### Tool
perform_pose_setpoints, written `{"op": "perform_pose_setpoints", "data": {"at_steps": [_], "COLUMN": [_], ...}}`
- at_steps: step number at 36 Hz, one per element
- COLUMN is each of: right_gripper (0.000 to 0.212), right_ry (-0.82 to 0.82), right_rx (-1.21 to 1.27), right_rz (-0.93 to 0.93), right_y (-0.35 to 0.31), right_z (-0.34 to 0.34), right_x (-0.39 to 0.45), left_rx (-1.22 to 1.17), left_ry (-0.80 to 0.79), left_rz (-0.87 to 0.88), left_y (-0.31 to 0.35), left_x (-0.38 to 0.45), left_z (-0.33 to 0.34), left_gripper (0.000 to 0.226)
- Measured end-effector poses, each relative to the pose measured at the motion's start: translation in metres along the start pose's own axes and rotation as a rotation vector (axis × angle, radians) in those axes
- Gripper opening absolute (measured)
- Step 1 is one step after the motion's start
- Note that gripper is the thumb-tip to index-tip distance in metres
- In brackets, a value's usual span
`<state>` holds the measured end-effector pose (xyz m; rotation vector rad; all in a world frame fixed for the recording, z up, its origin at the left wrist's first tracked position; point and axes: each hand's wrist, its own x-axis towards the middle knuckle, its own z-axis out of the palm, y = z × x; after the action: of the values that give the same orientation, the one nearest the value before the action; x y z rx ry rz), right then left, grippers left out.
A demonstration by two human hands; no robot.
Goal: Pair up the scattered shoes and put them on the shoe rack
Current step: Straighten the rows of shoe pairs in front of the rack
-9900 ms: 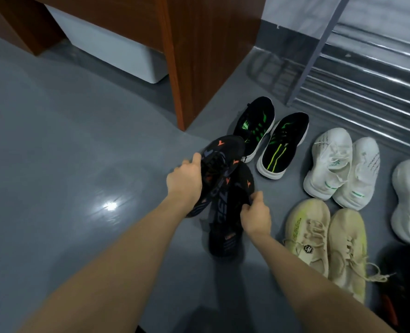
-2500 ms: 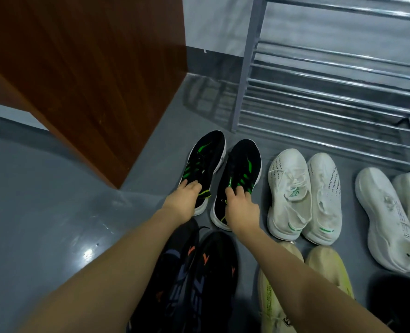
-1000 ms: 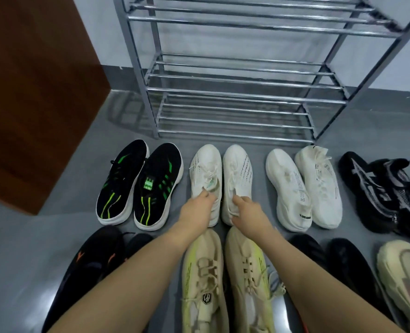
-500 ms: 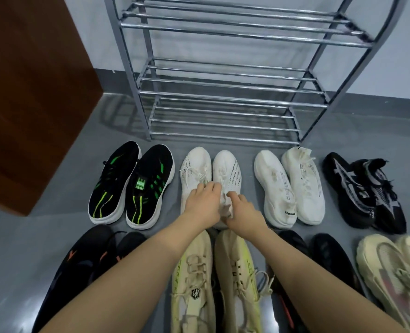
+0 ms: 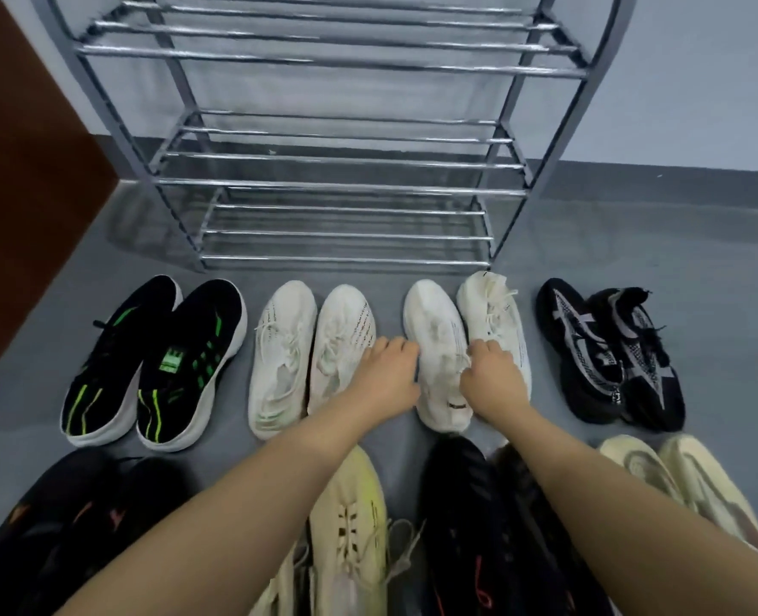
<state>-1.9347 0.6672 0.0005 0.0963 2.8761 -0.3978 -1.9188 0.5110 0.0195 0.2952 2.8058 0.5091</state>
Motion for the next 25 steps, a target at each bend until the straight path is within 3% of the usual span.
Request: {"op": "perform_pose_setpoints", "data": {"at_steps": [6, 12, 19, 25], "right_gripper": [0.044, 0.070, 0.052, 0.021], "right_ry": [0.004, 0.078, 0.062, 0.143], "right_rx": [0.085, 0.063, 0.100, 0.129], "right_rz": [0.122, 0.080, 0.092, 0.158], "right_y": [0.032, 0.047, 0.047, 0.041], "right_z": [0.026, 0.034, 0.039, 0.030], "right_x": [0.009, 0.020, 0.034, 0.041], "left_rx": [0.044, 0.057, 0.023, -0.001], "left_ry": [-0.152, -0.128, -0.054, -0.139], "left_rz": [-0.035, -0.075, -0.005, -0.013], "left_y": [0.026, 0.031, 0.025, 0.023], "left_x": [0.016, 0.022, 0.037, 0.038], "left_z": [0.035, 0.061, 0.057, 0.058], "left_gripper": [0.070, 0.054, 0.011, 0.017]}}
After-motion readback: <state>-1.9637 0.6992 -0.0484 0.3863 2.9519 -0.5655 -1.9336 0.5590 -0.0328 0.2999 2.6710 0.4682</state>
